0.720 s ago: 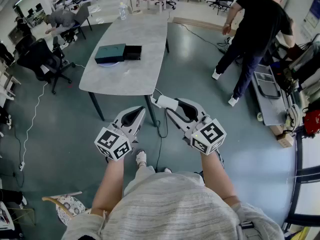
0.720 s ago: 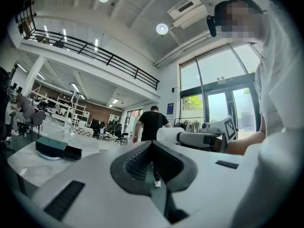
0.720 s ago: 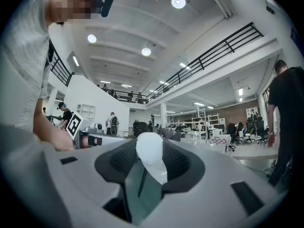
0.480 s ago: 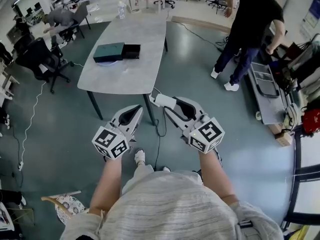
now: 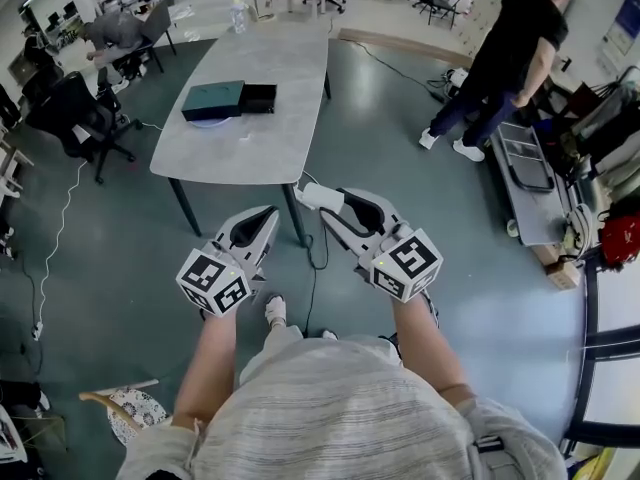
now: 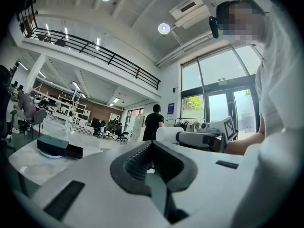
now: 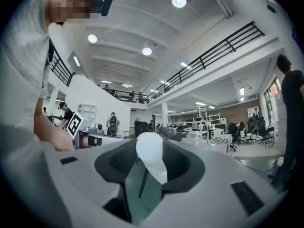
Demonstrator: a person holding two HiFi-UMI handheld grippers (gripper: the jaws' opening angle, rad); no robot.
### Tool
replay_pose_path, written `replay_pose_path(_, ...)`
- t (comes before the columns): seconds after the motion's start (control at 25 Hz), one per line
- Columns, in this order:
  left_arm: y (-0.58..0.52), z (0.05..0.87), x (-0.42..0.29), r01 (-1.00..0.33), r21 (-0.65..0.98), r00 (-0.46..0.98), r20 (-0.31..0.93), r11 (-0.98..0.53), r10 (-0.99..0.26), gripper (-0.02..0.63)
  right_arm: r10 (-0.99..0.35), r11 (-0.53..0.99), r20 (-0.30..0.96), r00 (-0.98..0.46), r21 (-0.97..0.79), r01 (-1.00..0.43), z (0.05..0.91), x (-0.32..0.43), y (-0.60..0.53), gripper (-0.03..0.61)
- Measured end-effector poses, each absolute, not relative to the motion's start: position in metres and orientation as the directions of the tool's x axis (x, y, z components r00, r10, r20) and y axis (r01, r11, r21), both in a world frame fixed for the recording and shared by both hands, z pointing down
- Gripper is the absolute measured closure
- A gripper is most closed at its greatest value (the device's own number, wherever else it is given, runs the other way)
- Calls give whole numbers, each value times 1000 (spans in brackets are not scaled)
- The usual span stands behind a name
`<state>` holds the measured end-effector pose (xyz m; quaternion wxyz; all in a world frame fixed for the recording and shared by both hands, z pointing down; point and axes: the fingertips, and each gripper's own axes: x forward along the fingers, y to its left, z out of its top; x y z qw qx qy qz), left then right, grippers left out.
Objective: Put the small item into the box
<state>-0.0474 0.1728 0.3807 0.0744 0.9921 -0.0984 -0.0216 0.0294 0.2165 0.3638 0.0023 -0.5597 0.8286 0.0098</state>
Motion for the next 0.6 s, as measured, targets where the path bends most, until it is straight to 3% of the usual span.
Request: replay_pose_path(0.6, 159, 388, -44, -189, 170, 980, -24, -967, -196, 592, -920, 391, -35, -391, -5, -920, 361, 28, 202, 396)
